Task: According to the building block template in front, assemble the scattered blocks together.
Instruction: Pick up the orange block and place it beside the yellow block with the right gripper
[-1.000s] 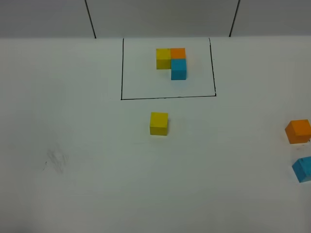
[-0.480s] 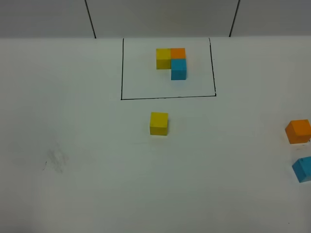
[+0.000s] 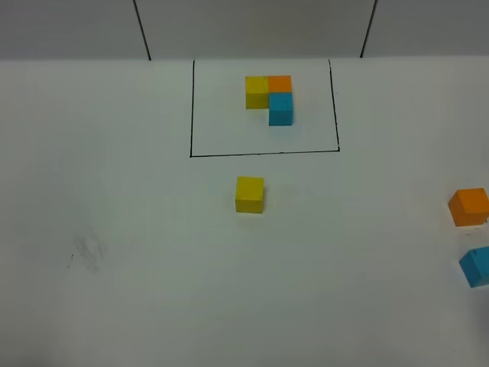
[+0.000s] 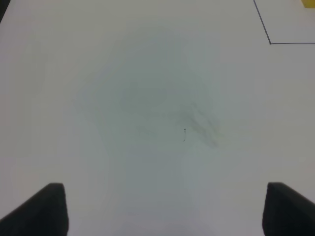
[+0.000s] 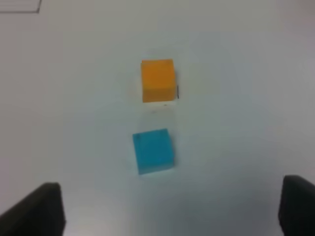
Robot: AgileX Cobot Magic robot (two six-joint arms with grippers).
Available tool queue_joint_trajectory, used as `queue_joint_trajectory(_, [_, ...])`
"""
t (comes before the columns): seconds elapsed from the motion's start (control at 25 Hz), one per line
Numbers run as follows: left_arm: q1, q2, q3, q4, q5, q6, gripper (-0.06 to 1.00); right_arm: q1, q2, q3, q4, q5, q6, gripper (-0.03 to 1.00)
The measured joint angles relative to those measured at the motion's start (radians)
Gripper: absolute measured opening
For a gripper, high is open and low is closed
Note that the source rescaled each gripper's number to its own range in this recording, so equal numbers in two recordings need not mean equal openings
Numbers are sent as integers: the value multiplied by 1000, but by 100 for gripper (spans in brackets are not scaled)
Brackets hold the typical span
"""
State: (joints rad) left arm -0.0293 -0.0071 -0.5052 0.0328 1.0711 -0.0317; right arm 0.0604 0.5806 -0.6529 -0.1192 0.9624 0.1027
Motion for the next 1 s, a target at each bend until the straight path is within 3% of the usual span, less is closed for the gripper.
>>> queue_joint_trajectory(0.24, [0,0,0,2,-1,0,68,-2,421,-169,-77,-34,0,96])
queue_joint_trajectory(0.56, [0,0,0,3,-1,-1,68,-74,810,-301,-27,-139,-45,97])
queue_joint_trajectory(0.8, [0,0,0,3,-1,-2,68,-102,964,-306,10,-246,-110,96])
queue_joint_trajectory(1.0, [0,0,0,3,-1,-2,68,-105,1036,-306,28,-273,-136,94])
